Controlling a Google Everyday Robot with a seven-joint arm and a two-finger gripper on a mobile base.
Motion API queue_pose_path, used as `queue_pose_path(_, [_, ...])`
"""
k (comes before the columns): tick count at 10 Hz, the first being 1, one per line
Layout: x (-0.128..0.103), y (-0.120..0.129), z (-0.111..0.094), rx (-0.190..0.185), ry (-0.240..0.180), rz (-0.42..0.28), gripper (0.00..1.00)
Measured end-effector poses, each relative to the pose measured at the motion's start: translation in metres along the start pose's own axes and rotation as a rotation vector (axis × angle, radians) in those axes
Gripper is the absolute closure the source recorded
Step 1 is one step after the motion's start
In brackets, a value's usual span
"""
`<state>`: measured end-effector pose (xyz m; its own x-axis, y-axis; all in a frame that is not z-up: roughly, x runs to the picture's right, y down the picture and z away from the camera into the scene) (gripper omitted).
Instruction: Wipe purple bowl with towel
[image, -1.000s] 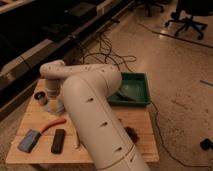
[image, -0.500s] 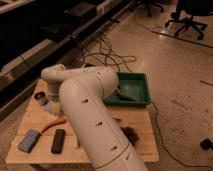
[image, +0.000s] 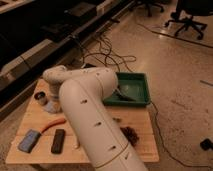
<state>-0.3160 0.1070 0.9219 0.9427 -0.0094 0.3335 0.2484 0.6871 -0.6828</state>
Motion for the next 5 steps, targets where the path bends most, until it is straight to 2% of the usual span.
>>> queue_pose_path(2, [0.004, 0.002, 0.0, -0.016, 0.0, 0.003, 0.94])
queue_pose_path(3, [0.003, 0.002, -0.002, -0.015, -0.003, 0.002, 0.99])
queue_pose_path(5, [0.009, 0.0, -0.021, 0.011, -0.024, 0.017, 1.0])
